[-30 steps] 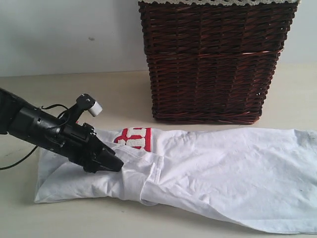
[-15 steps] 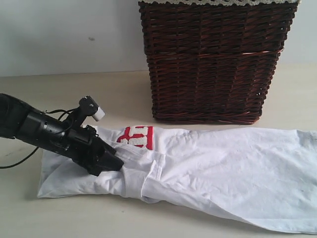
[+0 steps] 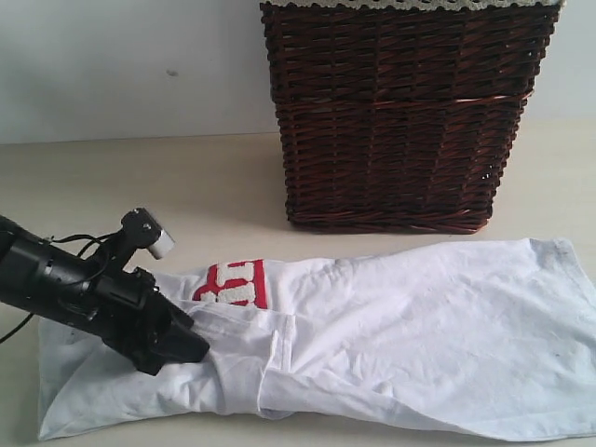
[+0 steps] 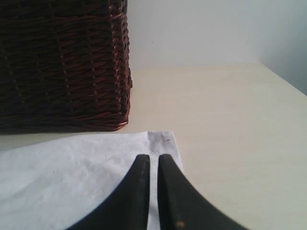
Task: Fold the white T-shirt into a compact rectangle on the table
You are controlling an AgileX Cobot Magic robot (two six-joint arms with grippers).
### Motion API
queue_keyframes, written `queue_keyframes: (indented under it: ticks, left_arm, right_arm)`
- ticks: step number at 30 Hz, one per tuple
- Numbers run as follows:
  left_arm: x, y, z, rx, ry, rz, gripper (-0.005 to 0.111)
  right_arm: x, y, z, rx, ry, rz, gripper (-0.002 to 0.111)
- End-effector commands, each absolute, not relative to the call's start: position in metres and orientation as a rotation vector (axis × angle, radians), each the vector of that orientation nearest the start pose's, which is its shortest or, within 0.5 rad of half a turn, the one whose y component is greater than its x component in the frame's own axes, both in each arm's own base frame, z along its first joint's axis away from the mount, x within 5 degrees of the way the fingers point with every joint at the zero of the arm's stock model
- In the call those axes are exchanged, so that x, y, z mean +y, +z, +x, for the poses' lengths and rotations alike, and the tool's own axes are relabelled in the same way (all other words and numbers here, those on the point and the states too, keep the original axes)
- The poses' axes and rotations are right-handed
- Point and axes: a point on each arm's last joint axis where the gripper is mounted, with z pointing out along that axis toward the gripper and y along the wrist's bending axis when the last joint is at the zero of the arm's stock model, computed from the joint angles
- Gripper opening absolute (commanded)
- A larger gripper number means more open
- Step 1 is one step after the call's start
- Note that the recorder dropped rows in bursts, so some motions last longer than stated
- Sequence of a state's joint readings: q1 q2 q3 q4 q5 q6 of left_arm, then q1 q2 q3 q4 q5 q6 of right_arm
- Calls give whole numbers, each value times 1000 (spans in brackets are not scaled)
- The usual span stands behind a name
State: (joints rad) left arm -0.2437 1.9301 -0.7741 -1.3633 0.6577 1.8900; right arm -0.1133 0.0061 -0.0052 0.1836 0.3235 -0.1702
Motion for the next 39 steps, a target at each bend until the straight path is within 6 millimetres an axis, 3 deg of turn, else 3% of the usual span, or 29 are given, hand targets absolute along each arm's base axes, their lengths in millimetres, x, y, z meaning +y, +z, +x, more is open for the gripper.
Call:
queue_keyframes:
  ticks: [1,5,7,15,18,21,26,31,39]
  left_arm:
    - [-119,125,283,2271,-690,1102,52]
    - [-106,176,292,2186,-584,947,52]
    - [-95,188,290,2208,-521,844,52]
    - [-41,145,264,2476,-295,516,55]
    - [-28,140,259,2510,-299,437,65]
    - [-18,133,255,2563,-336,253,79]
    - [-18,123,247,2629,-433,65,91]
    - [-29,125,243,2627,-597,101,90]
    - [-29,121,244,2636,-612,90,90]
  right_arm:
    - [-1,185,54,1790,-27,60,7]
    - [-1,185,54,1790,-27,60,7]
    - [-1,185,54,1790,-25,62,7]
    - [-1,185,54,1790,-25,62,7]
    - [-1,185,54,1790,-25,62,7]
    - [-1,185,54,1790,-25,62,7]
    - [-1,185,54,1790,-25,62,7]
    - [-1,185,54,1790,-25,62,7]
    - [-1,185,54,1790,-25,62,7]
